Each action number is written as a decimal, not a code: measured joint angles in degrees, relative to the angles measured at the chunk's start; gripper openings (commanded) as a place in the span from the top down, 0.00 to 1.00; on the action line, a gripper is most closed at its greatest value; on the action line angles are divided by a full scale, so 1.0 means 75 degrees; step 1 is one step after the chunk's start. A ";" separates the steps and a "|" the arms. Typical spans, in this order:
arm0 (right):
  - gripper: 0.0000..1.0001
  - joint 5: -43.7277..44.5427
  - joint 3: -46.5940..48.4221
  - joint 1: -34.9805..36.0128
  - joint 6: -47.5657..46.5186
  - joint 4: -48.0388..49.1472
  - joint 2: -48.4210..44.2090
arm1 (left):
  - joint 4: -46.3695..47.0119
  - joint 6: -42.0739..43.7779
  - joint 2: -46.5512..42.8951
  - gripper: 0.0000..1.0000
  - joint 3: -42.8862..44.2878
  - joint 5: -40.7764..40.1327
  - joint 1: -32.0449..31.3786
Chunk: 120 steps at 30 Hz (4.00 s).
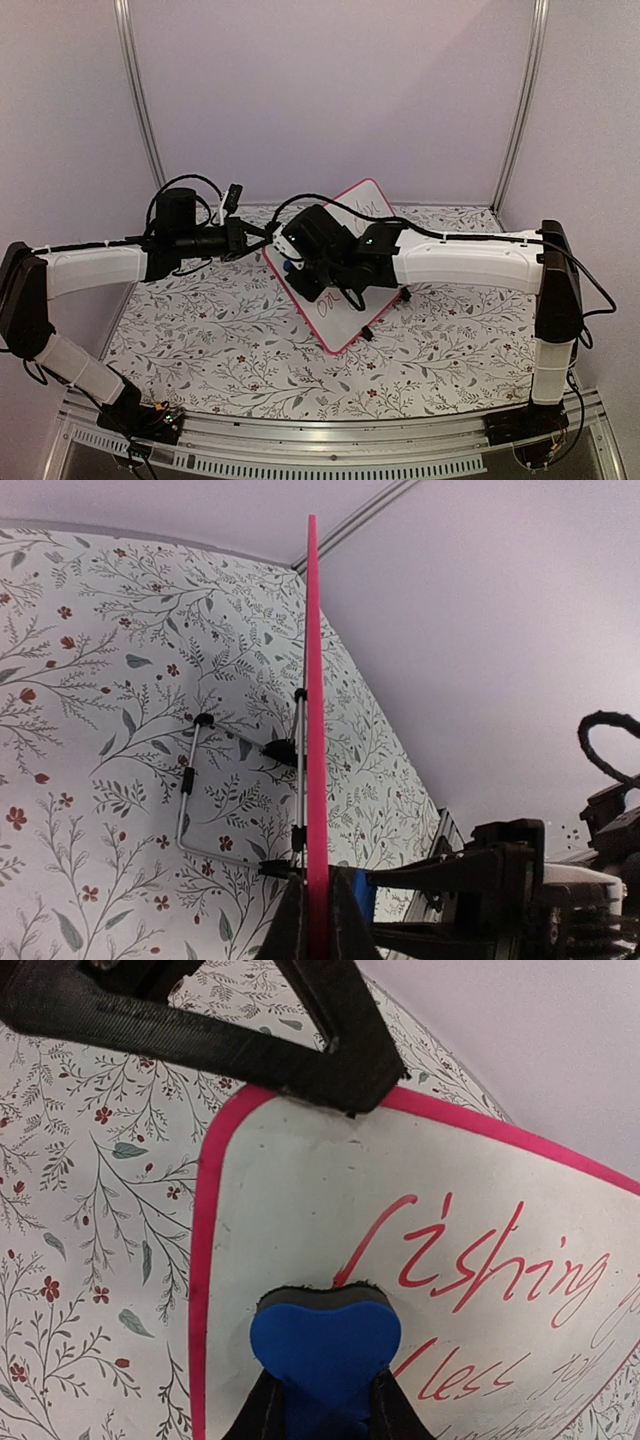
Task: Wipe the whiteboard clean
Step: Erase the whiteboard at the center of the board.
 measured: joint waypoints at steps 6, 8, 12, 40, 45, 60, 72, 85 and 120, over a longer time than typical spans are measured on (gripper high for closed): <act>0.90 0.0006 -0.0239 0.0026 0.0096 -0.0067 -0.0105 | 0.0006 0.0000 0.0000 1.00 0.0000 0.0020 0.0000; 0.90 0.0009 -0.0321 0.0026 0.0119 -0.0085 -0.0143 | 0.0009 0.0000 0.0000 1.00 0.0000 0.0029 0.0000; 0.91 0.0032 -0.0335 0.0023 0.0157 -0.0090 -0.0149 | 0.0012 0.0000 0.0000 1.00 0.0000 0.0029 0.0000; 0.91 -0.0090 0.0702 -0.0388 -0.0192 -0.0458 0.0181 | 0.0052 -0.0026 0.0000 1.00 0.0000 0.0032 0.0000; 0.91 -0.0131 0.0903 -0.0437 -0.0207 -0.0469 0.0248 | 0.0058 -0.0026 0.0000 1.00 0.0000 0.0035 0.0000; 0.92 -0.0256 0.1338 -0.0679 -0.0172 -0.0440 0.0420 | 0.0055 -0.0029 0.0003 1.00 0.0000 0.0026 0.0000; 0.92 -0.0300 0.0857 -0.0580 -0.0140 0.0015 0.0277 | 0.0000 -0.0029 0.0003 1.00 0.0000 0.0003 0.0000; 0.92 -0.0318 0.0114 -0.0414 0.0055 0.0227 -0.0035 | 0.0041 -0.0029 0.0003 1.00 -0.0026 0.0023 0.0000; 0.94 -0.0490 0.0618 -0.0670 0.0085 -0.0280 0.0052 | 0.0152 -0.0114 0.0003 1.00 -0.0041 0.0114 -0.0003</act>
